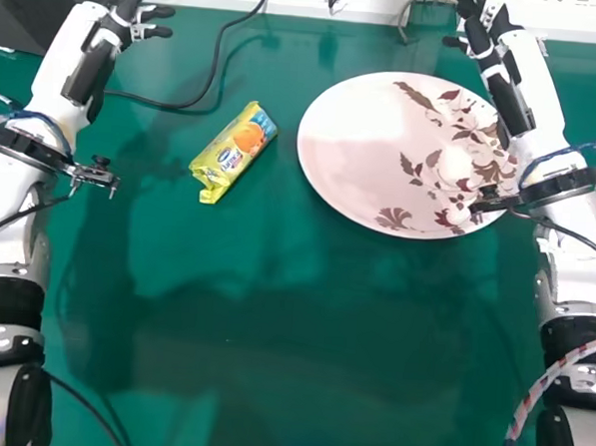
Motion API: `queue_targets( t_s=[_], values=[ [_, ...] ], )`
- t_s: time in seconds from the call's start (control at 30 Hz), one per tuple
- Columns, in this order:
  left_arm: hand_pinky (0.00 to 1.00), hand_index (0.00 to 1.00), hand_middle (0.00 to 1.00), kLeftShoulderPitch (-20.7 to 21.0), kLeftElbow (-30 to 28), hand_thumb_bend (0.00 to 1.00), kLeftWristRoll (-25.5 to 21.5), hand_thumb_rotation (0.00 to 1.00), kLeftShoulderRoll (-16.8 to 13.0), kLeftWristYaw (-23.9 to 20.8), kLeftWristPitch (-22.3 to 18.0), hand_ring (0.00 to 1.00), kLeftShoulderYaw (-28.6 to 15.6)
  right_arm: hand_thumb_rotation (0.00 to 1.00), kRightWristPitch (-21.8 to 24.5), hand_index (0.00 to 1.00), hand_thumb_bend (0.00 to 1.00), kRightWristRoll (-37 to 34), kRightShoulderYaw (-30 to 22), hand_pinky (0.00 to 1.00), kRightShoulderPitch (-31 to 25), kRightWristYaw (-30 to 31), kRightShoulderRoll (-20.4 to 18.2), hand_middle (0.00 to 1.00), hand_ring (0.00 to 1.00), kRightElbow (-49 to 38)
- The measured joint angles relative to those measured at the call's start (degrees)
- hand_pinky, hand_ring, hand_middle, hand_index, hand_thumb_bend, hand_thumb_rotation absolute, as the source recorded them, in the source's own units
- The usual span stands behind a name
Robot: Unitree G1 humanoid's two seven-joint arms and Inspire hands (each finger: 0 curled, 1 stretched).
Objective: Pick up biscuit and place it in the plate
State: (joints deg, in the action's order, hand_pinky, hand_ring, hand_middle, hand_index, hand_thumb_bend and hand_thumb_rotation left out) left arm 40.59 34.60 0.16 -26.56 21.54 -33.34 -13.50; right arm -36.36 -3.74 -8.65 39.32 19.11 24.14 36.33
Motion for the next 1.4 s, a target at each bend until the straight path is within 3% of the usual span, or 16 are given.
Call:
queue_targets(
  t_s=[0.17,0.4,0.67,0.97,1.4],
  values=[
    [0.76,0.97,0.93,-1.6,-3.2,0.84,3.6,0.56,-0.5,-3.6,0.1,0.85,1.7,0.37,0.0,1.0,0.88,0.0,0.0,0.84,0.0,-0.1,0.1,1.0,0.98,-0.1],
    [0.77,0.97,0.93,-3.2,-9.8,0.85,5.6,0.57,-1.8,-4.3,6.2,0.85,3.3,0.44,-0.1,1.0,0.99,0.0,0.0,0.82,-0.1,-0.1,0.1,1.0,0.99,-0.3],
    [0.78,0.97,0.94,-4.1,-15.6,0.85,10.4,0.56,-3.9,-6.5,13.0,0.86,5.0,0.45,0.1,1.0,1.0,0.0,0.0,0.83,-0.1,-0.1,0.1,1.0,0.99,-1.2],
    [0.77,0.98,0.94,-5.3,-22.8,0.83,15.8,0.56,-4.2,-9.0,19.6,0.85,6.5,0.4,0.4,1.0,1.0,0.1,0.0,0.9,-0.2,-1.1,0.1,1.0,1.0,-1.5],
    [0.77,0.98,0.94,-6.4,-30.5,0.83,31.4,0.56,-5.5,-15.6,26.0,0.86,10.9,0.43,0.7,1.0,1.0,0.1,0.0,0.83,-0.5,-1.4,0.1,1.0,0.99,-2.2]
  ],
)
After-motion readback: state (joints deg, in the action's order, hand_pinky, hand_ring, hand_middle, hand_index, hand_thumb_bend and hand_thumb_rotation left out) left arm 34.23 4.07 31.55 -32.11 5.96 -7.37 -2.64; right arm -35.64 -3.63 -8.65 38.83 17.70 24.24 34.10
